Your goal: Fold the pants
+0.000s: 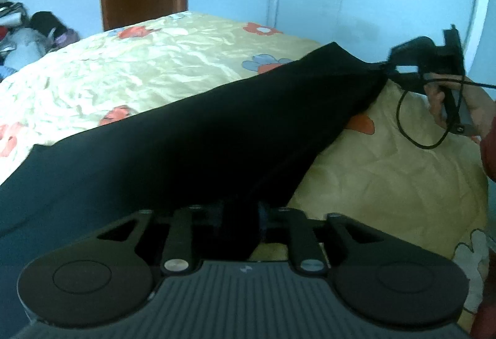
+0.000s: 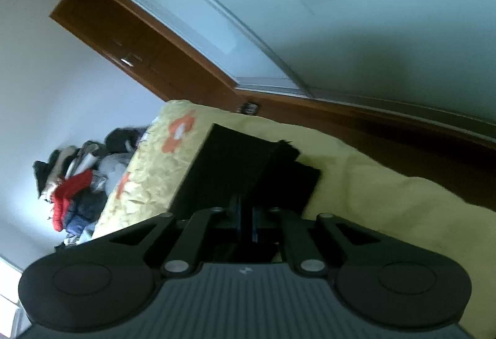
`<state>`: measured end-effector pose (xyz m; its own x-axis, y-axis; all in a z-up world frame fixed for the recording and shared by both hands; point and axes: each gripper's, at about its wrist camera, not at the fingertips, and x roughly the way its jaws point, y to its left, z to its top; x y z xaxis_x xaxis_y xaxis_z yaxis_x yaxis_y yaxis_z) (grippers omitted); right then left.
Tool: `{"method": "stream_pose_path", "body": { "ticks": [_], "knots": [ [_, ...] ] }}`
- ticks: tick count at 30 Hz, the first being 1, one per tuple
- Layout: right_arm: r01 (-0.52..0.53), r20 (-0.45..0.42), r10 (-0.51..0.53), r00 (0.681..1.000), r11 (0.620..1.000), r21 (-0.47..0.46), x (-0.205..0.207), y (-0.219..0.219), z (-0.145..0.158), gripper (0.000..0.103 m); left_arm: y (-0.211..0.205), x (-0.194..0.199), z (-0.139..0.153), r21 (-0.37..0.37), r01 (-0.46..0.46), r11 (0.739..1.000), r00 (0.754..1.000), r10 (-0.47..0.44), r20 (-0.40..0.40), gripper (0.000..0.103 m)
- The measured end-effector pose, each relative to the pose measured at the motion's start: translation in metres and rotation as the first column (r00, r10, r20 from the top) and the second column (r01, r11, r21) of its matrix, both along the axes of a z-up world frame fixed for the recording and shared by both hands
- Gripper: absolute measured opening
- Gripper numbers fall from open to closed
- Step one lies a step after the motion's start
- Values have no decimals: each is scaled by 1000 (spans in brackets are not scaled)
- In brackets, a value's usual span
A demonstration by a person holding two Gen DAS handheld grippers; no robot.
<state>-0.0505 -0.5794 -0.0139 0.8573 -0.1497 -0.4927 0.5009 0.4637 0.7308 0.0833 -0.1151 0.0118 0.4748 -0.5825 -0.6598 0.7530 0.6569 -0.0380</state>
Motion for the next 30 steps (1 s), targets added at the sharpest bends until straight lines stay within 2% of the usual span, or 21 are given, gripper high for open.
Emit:
{"method": "stream_pose_path", "body": {
  "ticks": [1, 3, 5, 7, 8, 9, 10, 12, 14, 15, 16, 17, 18, 19, 20, 22, 23, 25, 27, 28, 30],
  "knots": [
    [26, 0, -26, 1000, 1000, -2, -5, 0, 1, 8, 5, -2, 4, -8, -6, 1000, 1000, 6, -5, 44],
    [127, 2, -127, 992, 989, -75, -21, 5, 9, 8, 16, -7, 11, -42, -16, 999, 1000, 15, -23, 58],
    [164, 0, -170, 985, 949, -271, -26, 21, 31, 11, 29, -9, 19, -93, -28, 995, 999, 24, -46, 62],
    [46, -13, -59, 998, 886, -461, -8, 48, 56, 11, 35, -3, 27, -129, -61, 990, 997, 54, -60, 63],
    [-57, -43, 41, 998, 849, -525, 7, 62, 67, 11, 37, 3, 30, -135, -88, 987, 995, 80, -62, 64],
    [-202, -101, 176, 979, 795, -573, 29, 81, 75, 11, 36, 8, 32, -129, -114, 985, 992, 107, -59, 64],
    [-333, -166, 294, 941, 732, -594, 49, 100, 80, 14, 34, 15, 31, -107, -152, 983, 988, 147, -49, 64],
    [-527, -257, 481, 838, 590, -612, 83, 144, 83, 16, 26, 25, 26, -56, -199, 978, 980, 197, -32, 64],
    [-664, -328, 616, 716, 456, -593, 112, 187, 80, 16, 21, 32, 16, -14, -201, 980, 978, 200, -63, 64],
    [-727, -361, 676, 642, 389, -565, 127, 207, 76, 16, 18, 32, 11, 11, -191, 982, 977, 191, -92, 64],
    [-774, -389, 716, 580, 333, -539, 137, 223, 70, 16, 16, 30, 5, 33, -167, 985, 979, 170, -109, 64],
    [-823, -430, 749, 504, 266, -502, 149, 239, 62, 16, 14, 24, 2, 51, -147, 988, 985, 151, -80, 65],
    [-855, -470, 760, 449, 214, -472, 155, 252, 52, 16, 12, 17, 1, 72, -131, 989, 990, 134, -45, 65],
    [-877, -517, 751, 410, 169, -450, 168, 262, 42, 15, 11, 13, 2, 93, -112, 989, 993, 115, -24, 65],
    [-867, -507, 756, 414, 158, -472, 178, 264, 41, 16, 10, 11, 2, 97, -102, 990, 994, 105, -19, 65],
    [-875, -477, 770, 424, 212, -435, 199, 261, 45, 16, 11, 13, 3, 87, -111, 990, 993, 115, -35, 65],
    [-868, -467, 767, 440, 230, -439, 209, 257, 45, 15, 13, 14, 2, 79, -119, 990, 991, 123, -45, 65],
    [-846, -483, 719, 499, 282, -453, 223, 247, 41, 16, 14, 13, 5, 57, -132, 990, 990, 134, -50, 65],
    [-830, -483, 699, 527, 300, -470, 218, 244, 46, 17, 18, 10, 11, 24, -142, 990, 989, 143, -26, 66],
    [-828, -468, 715, 520, 287, -482, 213, 244, 51, 17, 19, 9, 13, 11, -154, 988, 988, 155, -10, 67],
    [-846, -452, 757, 471, 243, -475, 202, 247, 56, 17, 22, 13, 16, -6, -188, 982, 982, 188, 4, 72]
  ]
}}
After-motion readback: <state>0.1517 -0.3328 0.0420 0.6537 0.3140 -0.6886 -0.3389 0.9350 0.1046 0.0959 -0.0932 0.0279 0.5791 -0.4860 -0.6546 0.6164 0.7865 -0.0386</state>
